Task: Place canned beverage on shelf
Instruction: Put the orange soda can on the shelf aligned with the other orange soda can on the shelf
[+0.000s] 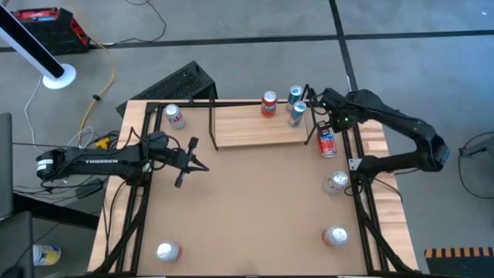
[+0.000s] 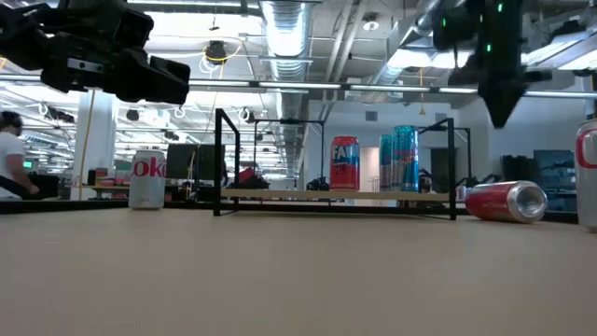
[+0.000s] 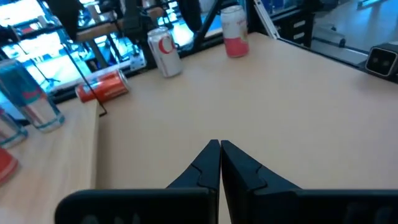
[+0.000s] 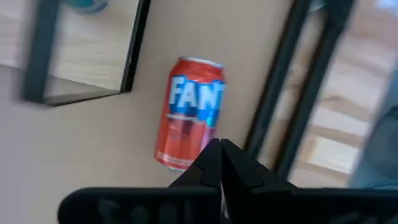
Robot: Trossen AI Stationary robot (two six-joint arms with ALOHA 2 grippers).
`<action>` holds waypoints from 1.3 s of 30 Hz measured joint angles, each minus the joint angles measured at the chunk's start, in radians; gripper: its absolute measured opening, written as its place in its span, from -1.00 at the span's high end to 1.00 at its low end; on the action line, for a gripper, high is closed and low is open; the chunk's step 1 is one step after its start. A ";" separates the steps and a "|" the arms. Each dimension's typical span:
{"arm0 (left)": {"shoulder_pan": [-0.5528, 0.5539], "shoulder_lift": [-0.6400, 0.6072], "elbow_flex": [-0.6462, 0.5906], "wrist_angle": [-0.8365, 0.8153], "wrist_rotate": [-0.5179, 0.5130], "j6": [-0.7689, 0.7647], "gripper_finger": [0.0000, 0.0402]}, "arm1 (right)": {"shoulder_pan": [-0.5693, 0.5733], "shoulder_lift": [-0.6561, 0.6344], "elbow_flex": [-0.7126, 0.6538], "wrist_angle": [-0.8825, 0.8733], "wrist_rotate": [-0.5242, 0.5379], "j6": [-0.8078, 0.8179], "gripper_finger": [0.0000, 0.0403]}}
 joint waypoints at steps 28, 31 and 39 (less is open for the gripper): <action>0.059 0.001 -0.001 -0.024 0.156 0.092 0.59 | 0.014 0.014 -0.243 0.067 -0.197 -0.040 -0.74; 0.059 0.001 -0.001 -0.024 0.156 0.088 0.58 | 0.055 0.013 -0.304 0.123 -0.186 -0.045 -0.89; 0.059 0.001 -0.001 -0.024 0.156 0.087 0.58 | 0.084 -0.005 -0.441 0.313 -0.144 -0.055 -0.94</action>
